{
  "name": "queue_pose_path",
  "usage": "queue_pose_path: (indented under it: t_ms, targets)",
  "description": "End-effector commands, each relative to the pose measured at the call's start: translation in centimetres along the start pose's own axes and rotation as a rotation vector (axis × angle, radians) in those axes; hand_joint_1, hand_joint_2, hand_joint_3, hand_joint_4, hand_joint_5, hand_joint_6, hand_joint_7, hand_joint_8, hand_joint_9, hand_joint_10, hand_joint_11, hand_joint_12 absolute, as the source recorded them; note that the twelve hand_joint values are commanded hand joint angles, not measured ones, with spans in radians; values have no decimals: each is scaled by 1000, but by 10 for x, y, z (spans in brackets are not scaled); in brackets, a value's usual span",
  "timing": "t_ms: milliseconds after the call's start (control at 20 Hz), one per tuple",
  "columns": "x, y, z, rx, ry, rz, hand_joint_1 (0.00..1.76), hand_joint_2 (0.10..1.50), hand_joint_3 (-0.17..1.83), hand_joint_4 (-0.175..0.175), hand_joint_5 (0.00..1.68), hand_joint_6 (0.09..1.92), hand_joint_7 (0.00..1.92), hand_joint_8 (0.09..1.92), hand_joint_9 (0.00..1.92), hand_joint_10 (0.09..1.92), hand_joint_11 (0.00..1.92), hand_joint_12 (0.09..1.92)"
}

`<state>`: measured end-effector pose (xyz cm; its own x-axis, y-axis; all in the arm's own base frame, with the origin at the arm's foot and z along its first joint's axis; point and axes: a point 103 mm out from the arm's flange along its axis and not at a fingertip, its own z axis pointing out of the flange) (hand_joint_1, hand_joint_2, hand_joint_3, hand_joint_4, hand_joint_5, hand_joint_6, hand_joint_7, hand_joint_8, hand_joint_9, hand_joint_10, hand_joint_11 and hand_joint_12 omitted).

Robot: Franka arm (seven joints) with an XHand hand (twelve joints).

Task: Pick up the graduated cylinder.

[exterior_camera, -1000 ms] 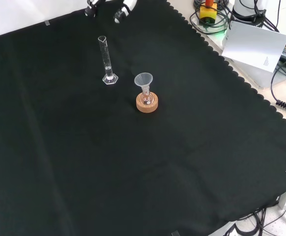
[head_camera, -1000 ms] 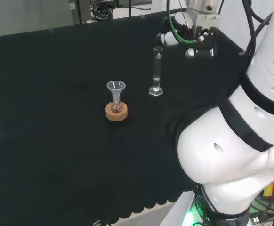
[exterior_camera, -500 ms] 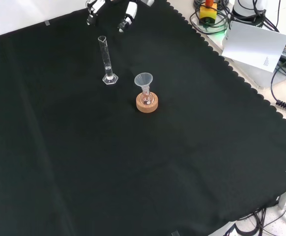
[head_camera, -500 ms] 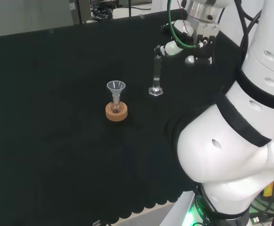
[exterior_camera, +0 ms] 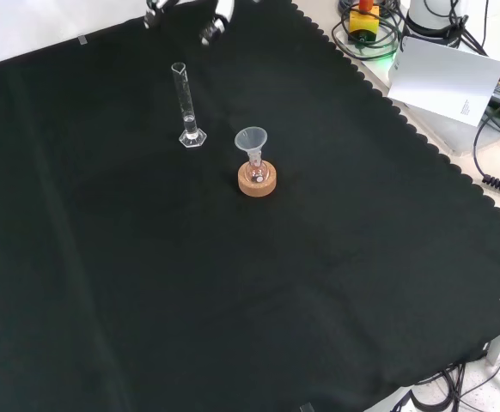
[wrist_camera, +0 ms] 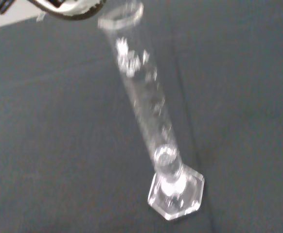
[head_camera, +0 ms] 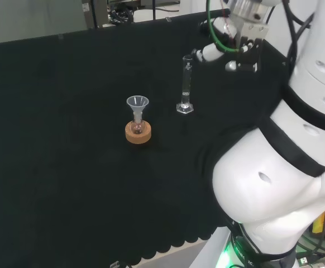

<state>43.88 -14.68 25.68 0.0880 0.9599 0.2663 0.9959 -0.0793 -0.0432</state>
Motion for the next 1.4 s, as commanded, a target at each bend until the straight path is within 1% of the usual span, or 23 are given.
queue_pose_path:
  t_ms: [50,150,450,550,700,850,1100,1200,1400]
  targets:
    - [-9,7,57,30,228,-61,836,673,553,-46,437,87,292,667,465,612,144,1384]
    - [-10,8,61,38,230,-65,842,662,568,-47,446,87,300,666,477,610,157,1379]
    - [-15,9,70,60,221,-56,851,651,582,-50,460,87,310,664,492,606,174,1379]
    - [-17,8,73,55,229,-55,853,649,585,-50,467,87,314,663,497,606,176,1378]
    - [-20,6,77,35,273,-56,865,641,593,-51,475,87,339,667,524,603,198,1373]
    - [-23,4,82,30,297,-71,887,630,603,-53,494,87,373,671,558,597,229,1366]
    - [-28,4,86,3,355,-92,921,619,611,-52,526,87,398,672,586,589,253,1359]
    - [-31,5,89,13,394,-103,932,616,614,-51,531,87,395,668,587,584,255,1356]
    - [-33,9,100,25,421,-115,946,612,622,-50,516,87,340,645,561,567,250,1348]
